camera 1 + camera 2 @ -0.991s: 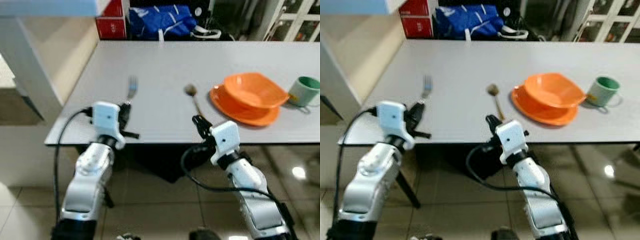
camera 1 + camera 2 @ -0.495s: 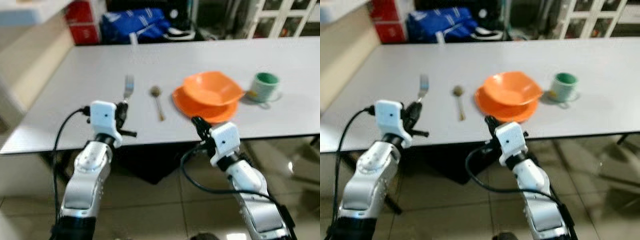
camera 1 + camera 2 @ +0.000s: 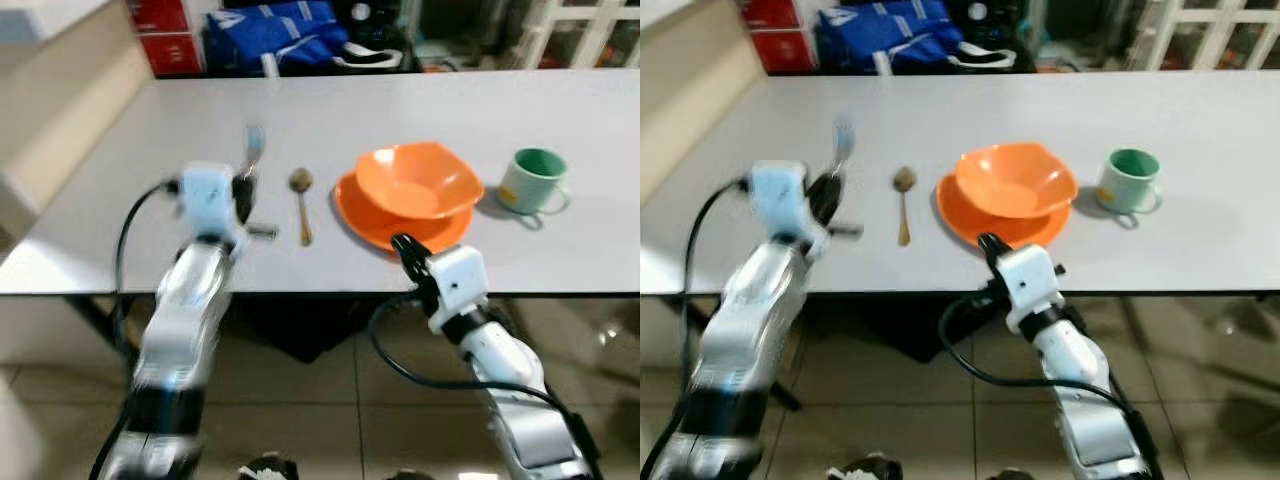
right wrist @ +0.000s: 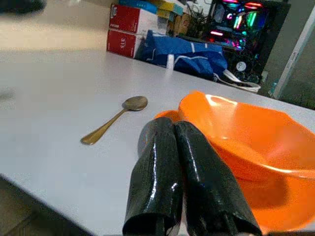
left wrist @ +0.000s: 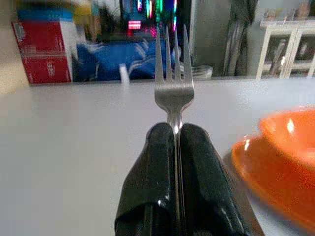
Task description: Setting the table
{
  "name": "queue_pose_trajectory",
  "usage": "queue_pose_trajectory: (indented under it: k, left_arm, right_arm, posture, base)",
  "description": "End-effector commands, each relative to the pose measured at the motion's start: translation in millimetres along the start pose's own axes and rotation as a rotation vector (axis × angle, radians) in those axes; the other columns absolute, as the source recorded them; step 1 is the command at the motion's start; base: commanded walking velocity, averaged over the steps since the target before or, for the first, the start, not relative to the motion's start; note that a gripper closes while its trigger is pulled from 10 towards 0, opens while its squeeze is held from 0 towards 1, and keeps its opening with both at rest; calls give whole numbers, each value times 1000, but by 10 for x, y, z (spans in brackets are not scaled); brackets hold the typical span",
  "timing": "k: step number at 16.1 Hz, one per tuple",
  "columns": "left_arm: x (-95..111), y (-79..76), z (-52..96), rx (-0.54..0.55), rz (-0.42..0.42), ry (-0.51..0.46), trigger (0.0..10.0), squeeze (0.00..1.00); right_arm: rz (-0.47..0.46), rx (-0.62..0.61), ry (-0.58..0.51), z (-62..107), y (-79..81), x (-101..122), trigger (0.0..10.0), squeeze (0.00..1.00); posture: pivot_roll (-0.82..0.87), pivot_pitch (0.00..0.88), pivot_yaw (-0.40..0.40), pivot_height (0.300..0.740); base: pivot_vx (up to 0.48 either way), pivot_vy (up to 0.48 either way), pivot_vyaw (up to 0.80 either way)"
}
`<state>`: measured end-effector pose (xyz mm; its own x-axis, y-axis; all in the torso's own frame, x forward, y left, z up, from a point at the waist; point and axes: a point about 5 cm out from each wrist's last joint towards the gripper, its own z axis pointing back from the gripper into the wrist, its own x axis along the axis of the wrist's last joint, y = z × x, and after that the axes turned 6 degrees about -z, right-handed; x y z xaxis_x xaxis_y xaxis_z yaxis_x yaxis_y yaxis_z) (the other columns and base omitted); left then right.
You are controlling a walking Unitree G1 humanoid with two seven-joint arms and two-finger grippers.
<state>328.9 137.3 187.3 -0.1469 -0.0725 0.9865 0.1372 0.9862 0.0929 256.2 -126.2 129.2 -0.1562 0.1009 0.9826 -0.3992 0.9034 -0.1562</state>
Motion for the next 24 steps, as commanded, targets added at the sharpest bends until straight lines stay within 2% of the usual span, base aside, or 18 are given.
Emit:
queue_pose_trajectory:
  k: [1,5,9,11,14,19,24]
  left_arm:
    - [54,27,-78,10,14,-8,0,0]
    - [70,104,-496,0,68,49,0,0]
    - [-122,297,-687,93,67,165,0,0]
    - [-126,317,-720,108,52,180,0,0]
    - [-174,312,-740,123,89,211,0,0]
    - [-401,269,-678,186,152,300,0,0]
    - [-544,214,-617,171,87,359,0,0]
  right_arm:
    - [-2,3,-11,8,11,38,10000,0]
    - [-1,6,-3,42,19,37,10000,0]
    - [11,3,11,111,-10,48,10000,0]
    - [31,-3,24,176,-76,58,10000,0]
    - [54,-11,41,269,-142,81,10000,0]
    - [74,-1,67,351,-198,111,10000,0]
    - [80,-7,83,434,-203,135,10000,0]
  posture:
    - [-183,28,63,702]
    - [-213,33,63,702]
    - [-251,47,51,702]
    - [-280,55,43,702]
    - [-315,61,31,702]
    - [-342,74,12,702]
    - [-370,92,18,702]
  base:
    - [0,0,0]
    - [0,0,0]
    - [0,0,0]
    - [0,0,0]
    - [0,0,0]
    - [0,0,0]
    - [0,0,0]
